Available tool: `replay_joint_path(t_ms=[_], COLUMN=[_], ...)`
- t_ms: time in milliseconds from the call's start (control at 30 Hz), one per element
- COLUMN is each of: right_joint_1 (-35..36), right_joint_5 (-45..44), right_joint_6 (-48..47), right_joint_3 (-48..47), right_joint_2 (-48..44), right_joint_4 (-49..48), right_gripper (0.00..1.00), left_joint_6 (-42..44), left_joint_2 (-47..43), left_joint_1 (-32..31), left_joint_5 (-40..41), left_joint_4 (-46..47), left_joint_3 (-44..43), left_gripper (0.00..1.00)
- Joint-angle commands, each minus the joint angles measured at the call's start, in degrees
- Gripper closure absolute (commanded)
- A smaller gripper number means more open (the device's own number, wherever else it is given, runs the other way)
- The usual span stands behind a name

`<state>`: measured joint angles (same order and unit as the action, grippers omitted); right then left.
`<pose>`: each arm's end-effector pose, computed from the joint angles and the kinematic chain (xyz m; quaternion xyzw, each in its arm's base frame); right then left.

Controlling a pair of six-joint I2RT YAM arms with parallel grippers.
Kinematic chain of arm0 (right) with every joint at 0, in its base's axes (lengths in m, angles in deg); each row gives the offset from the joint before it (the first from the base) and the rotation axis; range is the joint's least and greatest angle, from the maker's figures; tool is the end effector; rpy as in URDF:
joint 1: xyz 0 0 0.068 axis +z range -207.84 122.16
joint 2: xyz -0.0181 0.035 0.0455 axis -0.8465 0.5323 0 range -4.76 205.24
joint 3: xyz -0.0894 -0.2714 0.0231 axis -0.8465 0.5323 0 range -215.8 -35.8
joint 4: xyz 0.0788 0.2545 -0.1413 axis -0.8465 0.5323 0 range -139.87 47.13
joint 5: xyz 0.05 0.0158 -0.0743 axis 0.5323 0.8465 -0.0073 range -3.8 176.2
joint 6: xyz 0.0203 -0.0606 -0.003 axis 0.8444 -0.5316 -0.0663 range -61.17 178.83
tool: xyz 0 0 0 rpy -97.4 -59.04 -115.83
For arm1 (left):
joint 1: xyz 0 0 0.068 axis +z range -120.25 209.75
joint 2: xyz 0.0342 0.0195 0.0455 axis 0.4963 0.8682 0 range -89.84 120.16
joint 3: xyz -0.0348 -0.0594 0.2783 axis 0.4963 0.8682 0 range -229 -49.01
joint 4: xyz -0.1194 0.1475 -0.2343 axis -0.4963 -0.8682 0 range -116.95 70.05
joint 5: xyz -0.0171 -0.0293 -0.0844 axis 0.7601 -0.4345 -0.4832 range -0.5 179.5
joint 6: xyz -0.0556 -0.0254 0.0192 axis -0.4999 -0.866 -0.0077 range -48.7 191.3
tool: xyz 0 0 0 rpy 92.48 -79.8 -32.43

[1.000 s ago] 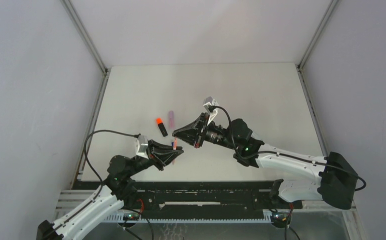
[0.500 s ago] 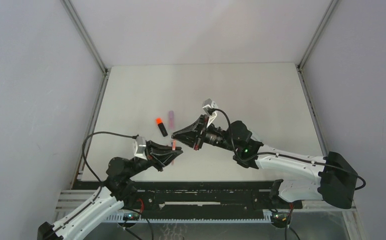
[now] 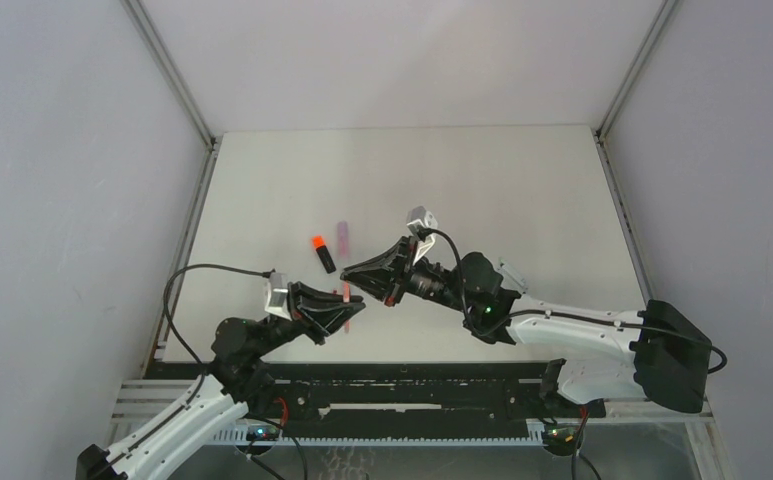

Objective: Insert the pens into the pen caps
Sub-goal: Insert the pen cap onto the pen.

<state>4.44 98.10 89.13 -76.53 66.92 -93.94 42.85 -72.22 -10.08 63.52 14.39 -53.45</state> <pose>0.1441 0.2961 0.3092 -0.2483 0.5720 0.6076 0.4918 0.1081 -0.1185 0.2336 0.2392 0.5296 -0.5563 0.5940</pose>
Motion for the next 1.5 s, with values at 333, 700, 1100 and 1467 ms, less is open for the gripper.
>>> replay_joint_path(t_ms=[333, 700, 1100, 1467], right_joint_1=[4.03, 4.73, 7.67, 11.17], right_joint_5=[-2.46, 0.35, -3.18, -9.92], right_joint_6=[-5.02, -4.38, -3.47, -5.21], right_joint_3=[3.55, 4.95, 7.58, 8.12], right_joint_2=[1.49, 0.57, -0.04, -0.69], right_joint_4=[2.39, 6.3, 7.72, 9.32], right_gripper=[1.0, 1.0, 1.0, 1.0], left_joint_6=[-6.41, -7.55, -9.78, -15.74], left_joint_2=[1.68, 2.32, 2.5, 2.53], left_joint_1=[0.11, 0.08, 0.1, 0.11], left_joint_5=[2.31, 2.25, 3.0, 5.76], left_joint_4=[15.66, 16.28, 17.86, 17.98], left_joint_3=[0.05, -1.12, -2.17, -2.64], left_gripper=[1.0, 1.0, 1.0, 1.0])
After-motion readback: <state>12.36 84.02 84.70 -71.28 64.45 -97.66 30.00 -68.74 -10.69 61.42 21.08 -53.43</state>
